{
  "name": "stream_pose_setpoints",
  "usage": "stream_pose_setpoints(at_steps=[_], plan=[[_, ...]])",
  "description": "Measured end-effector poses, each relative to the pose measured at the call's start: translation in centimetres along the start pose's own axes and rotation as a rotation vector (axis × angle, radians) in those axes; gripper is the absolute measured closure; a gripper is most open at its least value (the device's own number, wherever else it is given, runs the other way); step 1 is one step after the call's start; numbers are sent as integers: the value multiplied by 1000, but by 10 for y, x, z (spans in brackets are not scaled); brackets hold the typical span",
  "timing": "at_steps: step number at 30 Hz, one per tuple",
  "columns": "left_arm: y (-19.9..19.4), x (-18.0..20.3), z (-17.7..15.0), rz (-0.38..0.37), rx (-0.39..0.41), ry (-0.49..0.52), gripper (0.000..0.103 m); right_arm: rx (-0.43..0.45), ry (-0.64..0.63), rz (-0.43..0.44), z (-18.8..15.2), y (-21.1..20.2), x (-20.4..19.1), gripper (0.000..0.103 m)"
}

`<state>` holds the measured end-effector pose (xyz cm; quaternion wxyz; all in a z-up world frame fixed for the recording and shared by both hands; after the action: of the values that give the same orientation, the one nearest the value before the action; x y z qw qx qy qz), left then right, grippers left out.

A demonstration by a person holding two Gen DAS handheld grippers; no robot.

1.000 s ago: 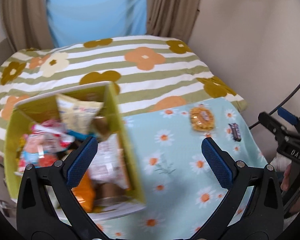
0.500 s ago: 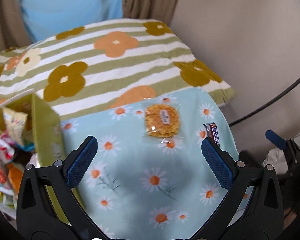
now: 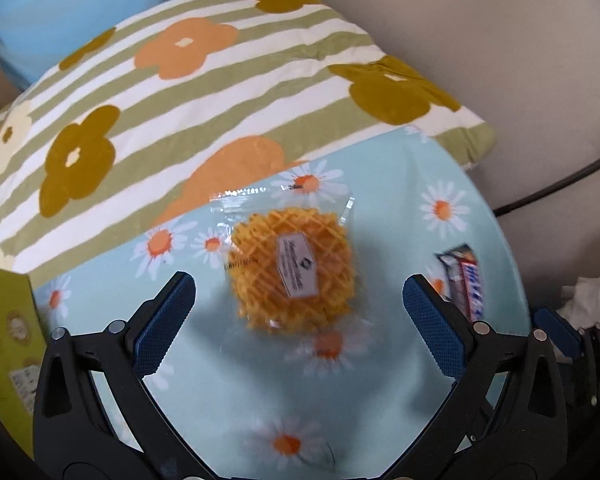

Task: Organize snacks
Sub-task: 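Move both tools back from the box toward the waffle and chocolate bar, then grasp the chocolate bar with the right tool while the left tool grasps the waffle packet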

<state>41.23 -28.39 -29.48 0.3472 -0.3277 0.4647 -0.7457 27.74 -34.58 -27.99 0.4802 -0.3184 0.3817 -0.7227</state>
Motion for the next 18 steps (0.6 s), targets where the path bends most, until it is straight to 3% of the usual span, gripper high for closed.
stream_pose_setpoints(at_steps=[5, 9, 18], plan=[[31, -6, -1, 11, -38, -15, 0, -2, -44, -56, 0, 19, -9, 19], [43, -9, -2, 18, -52, -21, 0, -18, -62, -61, 5, 32, -10, 29], [59, -5, -5, 30, -83, 4, 0, -147, -65, -36, 10, 59, -2, 30]])
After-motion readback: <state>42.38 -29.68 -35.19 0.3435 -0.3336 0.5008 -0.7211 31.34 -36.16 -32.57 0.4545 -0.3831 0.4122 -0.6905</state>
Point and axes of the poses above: each gripper's, at about its wrist camera, not at the fingertips, and y roughly the way its jaws point, x to its right, z to its top, the point moved 4 cm from there along y, roughly the way its jaws point, and after that the axes turned 5 degrees about -z, right-handed, at the moved point
